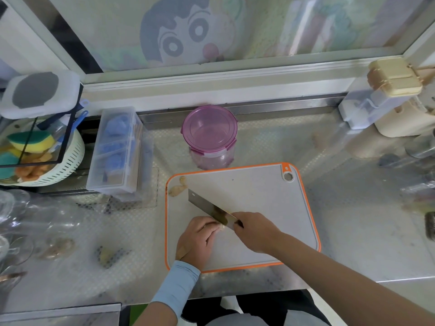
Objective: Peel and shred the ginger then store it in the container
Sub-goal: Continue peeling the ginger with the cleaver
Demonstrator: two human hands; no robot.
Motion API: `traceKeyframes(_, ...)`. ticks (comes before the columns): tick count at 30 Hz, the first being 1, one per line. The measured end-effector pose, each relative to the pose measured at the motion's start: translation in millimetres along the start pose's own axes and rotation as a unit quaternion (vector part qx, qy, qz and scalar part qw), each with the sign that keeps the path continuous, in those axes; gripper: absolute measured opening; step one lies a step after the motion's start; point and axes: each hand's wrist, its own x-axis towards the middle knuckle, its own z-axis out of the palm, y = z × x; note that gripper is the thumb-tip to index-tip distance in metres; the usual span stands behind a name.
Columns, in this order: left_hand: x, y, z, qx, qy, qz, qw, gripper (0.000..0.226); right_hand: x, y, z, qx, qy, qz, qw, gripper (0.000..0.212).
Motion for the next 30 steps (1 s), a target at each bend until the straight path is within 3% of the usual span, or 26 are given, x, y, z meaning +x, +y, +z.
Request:
traceKeyframes(6, 1, 1, -1, 0.002, -0.003, -0.011, 1.0, 0.007, -9, 0, 5, 0.021, 0.02, -0.007, 1.0, 0.021)
traceKeyframes(16, 2, 2, -2, 0.004, -0.003, -0.008, 1.0, 0.007, -13, -8, -19, 0.071, -0.024, 0.041, 0.996, 0.028)
traceKeyframes(21, 3, 2, -2, -0.014, 0.028, -0.001, 0.999, 0.02, -39, -12, -11, -0.061, 0.031, -0.006, 0.998, 0.023)
traceKeyframes(23, 3, 1, -1, -0.01, 0.042, 0.011, 0.999, 0.019, -50, -14, -1, -0.111, 0.054, -0.022, 0.992, 0.035)
traceKeyframes(30, -1, -2, 3, 0.002, 0.061, 0.025, 0.998, 0.019, -59, -13, 21, -0.113, 0.086, -0.001, 0.99, 0.039)
